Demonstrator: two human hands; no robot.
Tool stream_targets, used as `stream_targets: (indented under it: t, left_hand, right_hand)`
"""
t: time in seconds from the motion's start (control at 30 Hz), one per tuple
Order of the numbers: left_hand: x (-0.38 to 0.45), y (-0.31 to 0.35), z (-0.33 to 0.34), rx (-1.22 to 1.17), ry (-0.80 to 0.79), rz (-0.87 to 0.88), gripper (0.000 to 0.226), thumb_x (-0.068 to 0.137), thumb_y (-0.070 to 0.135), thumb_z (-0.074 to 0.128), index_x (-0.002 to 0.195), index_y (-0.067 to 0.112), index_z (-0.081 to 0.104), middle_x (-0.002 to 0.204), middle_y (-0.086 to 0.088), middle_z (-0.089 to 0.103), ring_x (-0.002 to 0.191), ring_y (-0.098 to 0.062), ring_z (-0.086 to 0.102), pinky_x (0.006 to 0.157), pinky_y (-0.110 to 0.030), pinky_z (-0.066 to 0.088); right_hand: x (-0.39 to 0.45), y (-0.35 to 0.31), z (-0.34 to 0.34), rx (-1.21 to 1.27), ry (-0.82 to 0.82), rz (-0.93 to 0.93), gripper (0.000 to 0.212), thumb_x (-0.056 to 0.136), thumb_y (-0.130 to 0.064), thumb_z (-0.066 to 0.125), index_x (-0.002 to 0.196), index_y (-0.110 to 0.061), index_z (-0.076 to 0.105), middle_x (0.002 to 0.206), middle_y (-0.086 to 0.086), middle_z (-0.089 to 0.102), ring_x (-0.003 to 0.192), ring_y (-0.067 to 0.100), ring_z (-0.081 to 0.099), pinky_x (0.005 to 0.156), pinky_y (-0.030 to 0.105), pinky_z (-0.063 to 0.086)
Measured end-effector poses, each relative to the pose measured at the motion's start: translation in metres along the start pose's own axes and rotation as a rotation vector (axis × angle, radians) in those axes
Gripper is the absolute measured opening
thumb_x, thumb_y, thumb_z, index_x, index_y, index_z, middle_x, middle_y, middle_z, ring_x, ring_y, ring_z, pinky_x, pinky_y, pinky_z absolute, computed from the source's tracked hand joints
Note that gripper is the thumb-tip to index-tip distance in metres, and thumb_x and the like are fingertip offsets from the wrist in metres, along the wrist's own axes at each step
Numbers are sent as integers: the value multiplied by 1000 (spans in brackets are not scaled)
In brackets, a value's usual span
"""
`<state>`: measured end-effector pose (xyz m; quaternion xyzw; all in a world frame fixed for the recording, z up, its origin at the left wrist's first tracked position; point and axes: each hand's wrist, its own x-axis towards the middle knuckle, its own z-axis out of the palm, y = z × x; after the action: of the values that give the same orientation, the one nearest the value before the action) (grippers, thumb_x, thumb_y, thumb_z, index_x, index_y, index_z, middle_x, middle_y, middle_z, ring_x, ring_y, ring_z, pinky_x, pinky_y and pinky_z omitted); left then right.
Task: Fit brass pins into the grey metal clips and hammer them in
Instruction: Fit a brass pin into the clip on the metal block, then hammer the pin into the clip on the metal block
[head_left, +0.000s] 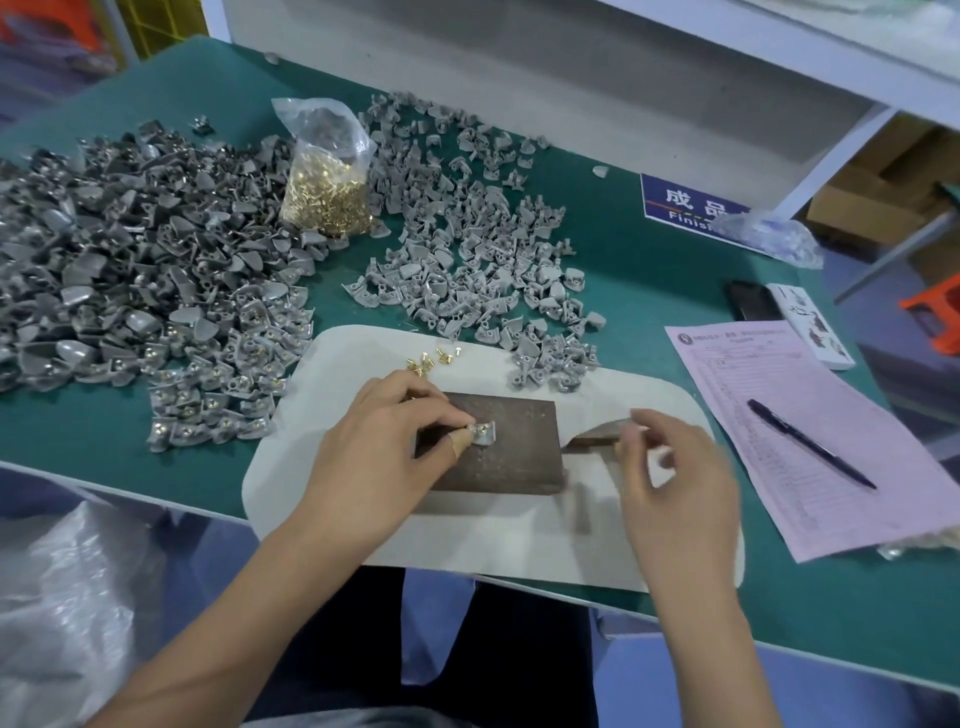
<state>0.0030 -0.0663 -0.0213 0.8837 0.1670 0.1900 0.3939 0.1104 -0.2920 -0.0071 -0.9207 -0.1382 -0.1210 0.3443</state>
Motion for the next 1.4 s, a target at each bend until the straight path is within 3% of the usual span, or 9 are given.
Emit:
stream_targets:
  t: [0.1,0.3,0.4,0.47,0.6,0.83,0.97,1.27,1.4]
  left_hand:
    - [-3,-3,5,-98,3,-36,8,88,36,74,95,40,76,109,22,54,104,0,58,81,-17,46]
    - [-3,-3,18,-250,50,-31,10,93,15,70,96,23,73,103,11,57,95,4,57,80,-4,37]
    - [2,-2,22,-253,54,-25,13,95,11,66,94,24,68,100,10,56,94,2,55,79,-4,36]
    - [6,-2,25,-249,68,-21,14,95,9,65,91,22,66,98,8,56,93,-1,55,78,-6,36]
    - [16,1,30,-252,82,-33,14,95,8,64,91,21,65,99,6,55,93,1,54,80,-6,36]
    - [10,4,21,-118,50,-6,9,94,23,69,98,31,70,99,16,53,86,5,51,73,-11,40]
    - [5,13,16,320,153,52,8,89,38,72,96,38,73,94,16,61,92,-16,52,62,-29,41]
    - [28,11,5,293,12,196,9,90,38,71,96,37,78,84,15,61,89,-17,49,59,-29,38]
    - [30,11,4,306,23,209,7,87,42,74,93,41,76,80,16,59,87,-16,50,57,-29,41]
  right_hand:
    - [-8,20,-7,-314,-200,230,45,94,-48,65,129,-20,58,114,8,58,111,32,52,86,45,48]
    - [-6,15,-6,-418,-315,136,28,106,-35,42,124,-17,53,114,7,50,91,38,59,71,46,46]
    - [1,14,-13,-130,-281,168,23,107,-41,37,114,-27,53,100,-5,60,84,22,62,72,40,50]
    - [5,6,-19,96,-278,146,15,106,-41,45,110,-32,57,81,-12,64,75,8,61,61,18,46]
    - [6,-16,-20,263,-359,-60,18,107,-31,48,118,-33,62,77,-17,60,63,2,53,59,9,39]
    - [13,-37,-9,147,-403,-113,24,107,-49,40,113,-41,63,71,-16,56,68,14,52,66,42,47]
    - [11,-43,-6,-54,-396,-171,27,103,-59,35,122,-50,53,81,-18,67,74,12,60,68,37,53]
    - [6,-57,-2,-75,-206,-243,34,100,-65,29,119,-46,51,78,-10,70,72,24,62,59,38,49]
    - [0,-53,5,-148,-280,-244,35,101,-61,33,123,-45,55,88,-6,75,82,30,66,60,34,41]
